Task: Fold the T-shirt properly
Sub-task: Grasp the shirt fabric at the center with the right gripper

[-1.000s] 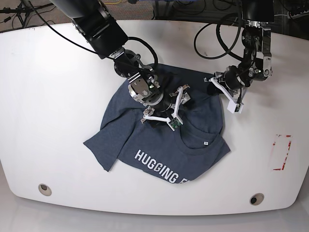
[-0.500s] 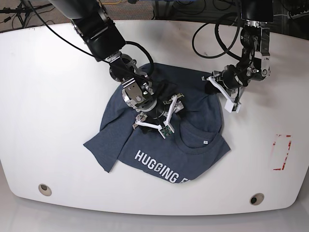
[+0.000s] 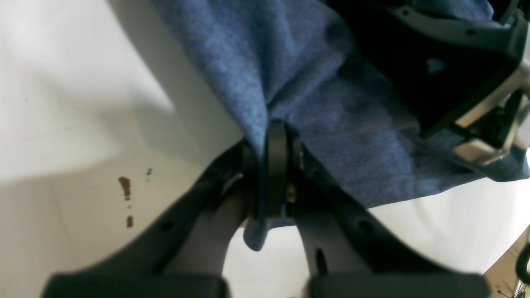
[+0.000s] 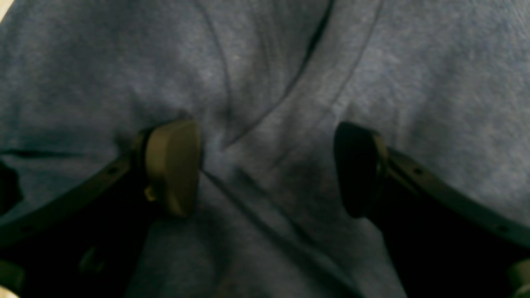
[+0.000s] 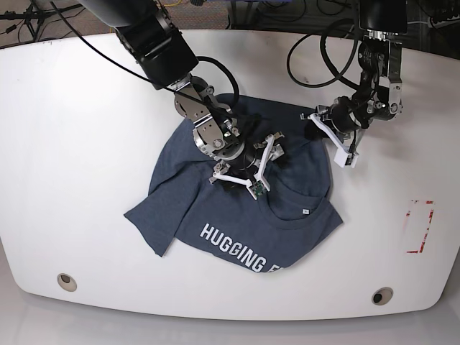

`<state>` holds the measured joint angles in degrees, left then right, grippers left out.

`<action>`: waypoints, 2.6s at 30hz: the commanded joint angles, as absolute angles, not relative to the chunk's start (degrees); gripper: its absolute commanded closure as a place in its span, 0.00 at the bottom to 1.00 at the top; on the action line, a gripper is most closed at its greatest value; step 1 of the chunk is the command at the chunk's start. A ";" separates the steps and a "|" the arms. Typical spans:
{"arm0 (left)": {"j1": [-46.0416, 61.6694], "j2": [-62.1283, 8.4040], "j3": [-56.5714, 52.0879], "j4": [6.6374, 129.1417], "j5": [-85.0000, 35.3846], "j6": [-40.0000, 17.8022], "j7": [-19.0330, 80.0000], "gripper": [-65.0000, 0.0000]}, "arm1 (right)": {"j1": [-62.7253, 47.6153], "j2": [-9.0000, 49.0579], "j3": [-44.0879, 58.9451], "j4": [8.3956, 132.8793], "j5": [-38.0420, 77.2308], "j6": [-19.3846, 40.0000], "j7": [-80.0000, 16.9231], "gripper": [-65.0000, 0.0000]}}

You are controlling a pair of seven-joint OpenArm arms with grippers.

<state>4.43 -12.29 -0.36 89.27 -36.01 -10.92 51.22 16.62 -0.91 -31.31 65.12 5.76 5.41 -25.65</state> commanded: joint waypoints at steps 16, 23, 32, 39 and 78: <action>3.74 -12.70 -0.48 90.24 -36.62 -11.12 50.68 1.00 | 18.51 -0.40 -30.64 65.45 5.58 5.05 -23.34 0.51; 3.74 -12.70 -0.48 90.24 -36.62 -11.12 50.68 1.00 | 18.42 -0.40 -30.73 65.98 5.58 5.05 -23.25 0.87; 3.74 -12.79 -0.48 90.24 -36.53 -11.12 50.68 1.00 | 17.10 -0.48 -30.73 70.29 5.58 5.05 -24.75 0.96; 3.74 -14.11 -0.48 90.15 -36.53 -11.12 50.68 1.00 | 15.87 -0.40 -30.64 73.71 5.58 5.05 -24.92 0.99; 3.21 -16.92 -0.66 86.20 -36.44 -11.12 50.42 1.00 | 14.99 4.79 -30.64 85.58 5.76 5.58 -32.57 0.99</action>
